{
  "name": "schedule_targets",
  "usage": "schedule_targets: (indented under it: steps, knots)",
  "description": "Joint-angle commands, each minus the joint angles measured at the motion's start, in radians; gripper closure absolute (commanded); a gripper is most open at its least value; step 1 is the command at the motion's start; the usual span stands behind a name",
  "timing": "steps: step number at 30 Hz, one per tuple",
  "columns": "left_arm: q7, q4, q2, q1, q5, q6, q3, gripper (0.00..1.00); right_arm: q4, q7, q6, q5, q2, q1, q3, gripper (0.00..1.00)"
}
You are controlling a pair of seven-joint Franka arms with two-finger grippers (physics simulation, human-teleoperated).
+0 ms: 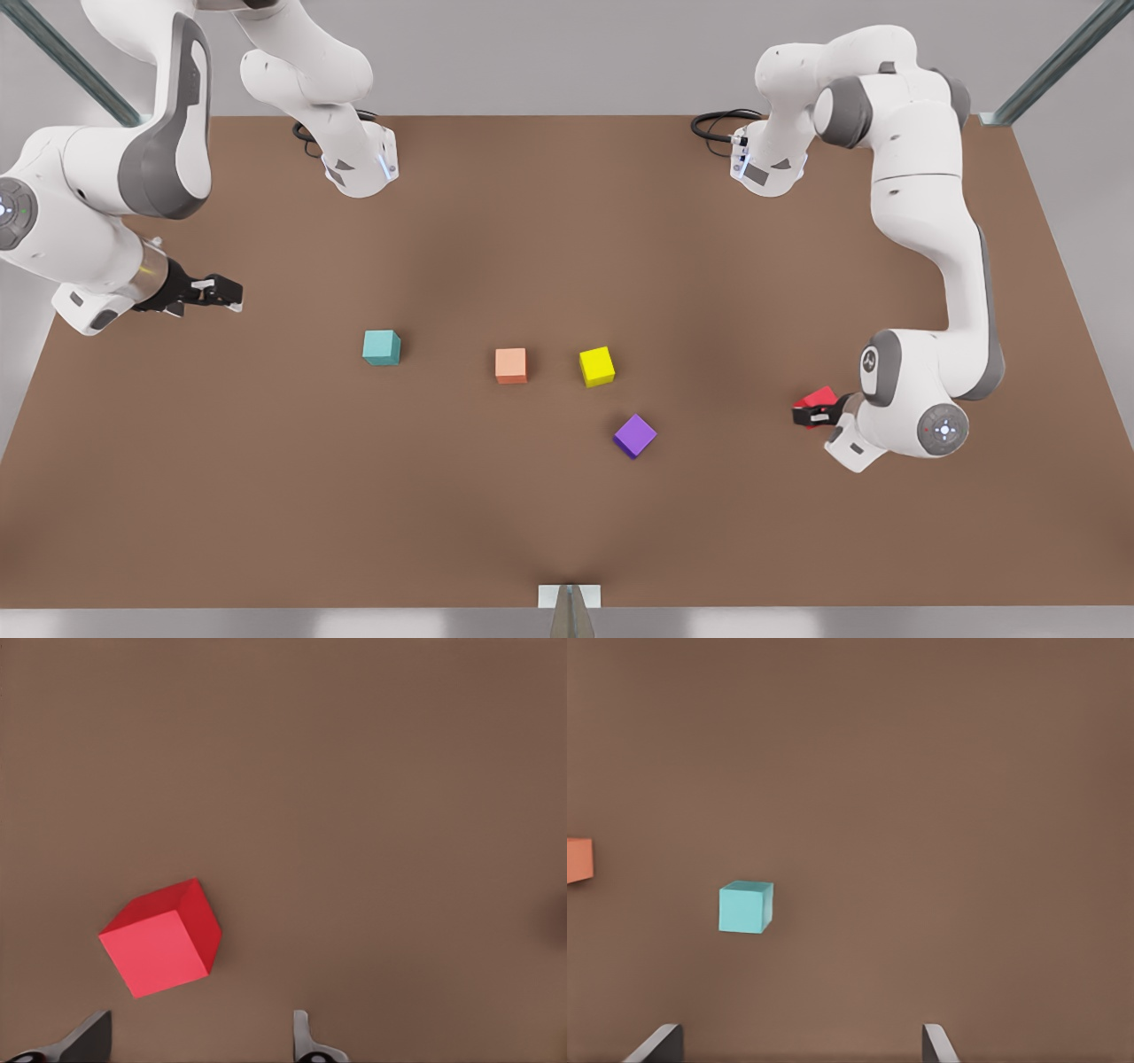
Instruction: Pick up red wooden cube and pass to hand red wooden cube and place in blue wooden cube
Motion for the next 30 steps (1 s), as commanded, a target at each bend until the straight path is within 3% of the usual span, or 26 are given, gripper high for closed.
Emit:
schedule_targets:
  steps: [1, 8, 30]
  knots:
    - [-0.125, -0.049, -0.015, 0.001, -0.002, 0.172, 0.024, 0.0, -0.004, -0.02, 0.0, 0.0, -0.001, 0.006, 0.0, 0.0]
    - [-0.157, -0.211, -0.032, 0.001, -0.099, 0.313, 0.082, 0.0, -0.006, -0.02, 0.0, 0.0, 0.0, 0.01, 0.001, 0.0]
    - [-0.194, -0.356, 0.019, 0.012, -0.101, 0.48, 0.084, 0.0, -0.014, -0.025, 0.0, 0.0, 0.0, 0.01, 0.003, 0.0]
